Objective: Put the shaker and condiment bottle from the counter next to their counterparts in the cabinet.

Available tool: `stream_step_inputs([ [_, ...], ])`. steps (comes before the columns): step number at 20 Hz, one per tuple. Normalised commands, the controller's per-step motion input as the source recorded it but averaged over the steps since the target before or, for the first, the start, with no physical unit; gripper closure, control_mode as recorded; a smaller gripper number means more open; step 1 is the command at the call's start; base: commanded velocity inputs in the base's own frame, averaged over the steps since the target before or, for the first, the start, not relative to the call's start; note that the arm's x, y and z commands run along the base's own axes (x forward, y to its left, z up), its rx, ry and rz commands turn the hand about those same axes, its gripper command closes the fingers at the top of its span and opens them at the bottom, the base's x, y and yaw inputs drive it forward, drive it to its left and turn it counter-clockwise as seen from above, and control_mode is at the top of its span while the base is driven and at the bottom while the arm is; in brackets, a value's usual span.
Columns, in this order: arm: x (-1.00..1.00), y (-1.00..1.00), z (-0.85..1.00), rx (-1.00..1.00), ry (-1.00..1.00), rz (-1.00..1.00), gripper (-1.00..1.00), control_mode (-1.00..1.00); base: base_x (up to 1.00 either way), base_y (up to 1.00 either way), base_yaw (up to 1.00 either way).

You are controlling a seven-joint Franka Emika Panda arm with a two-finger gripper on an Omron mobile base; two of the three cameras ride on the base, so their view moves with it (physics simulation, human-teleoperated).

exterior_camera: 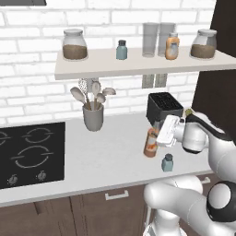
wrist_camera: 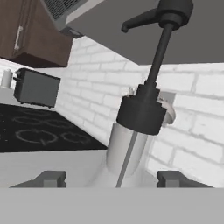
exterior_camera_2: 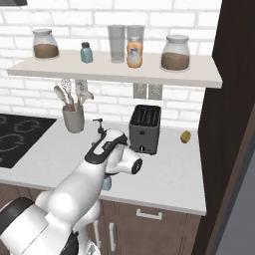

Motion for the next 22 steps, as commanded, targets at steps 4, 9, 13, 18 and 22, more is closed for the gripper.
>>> stream_step_inputs([
  [4,-0.03,0.00,0.49,0.01,-0.14,0.01,1.00,-1.00,0.00,0.00,0.00],
  [9,0.00,0.00,0.78,0.00,0.07,0.00,1.00,-1.00,0.00,0.00,0.00],
  [13,-0.11,0.00,0.61,0.00,0.20,0.00,1.00,-1.00,0.00,0.00,0.00],
  [18,-0.36,0.00,0.37,0.00,0.18,0.00,1.00,-1.00,0.00,0.00,0.00],
  [22,-0.42,0.00,0.34,0.00,0.03,0.00,1.00,-1.00,0.00,0.00,0.00],
])
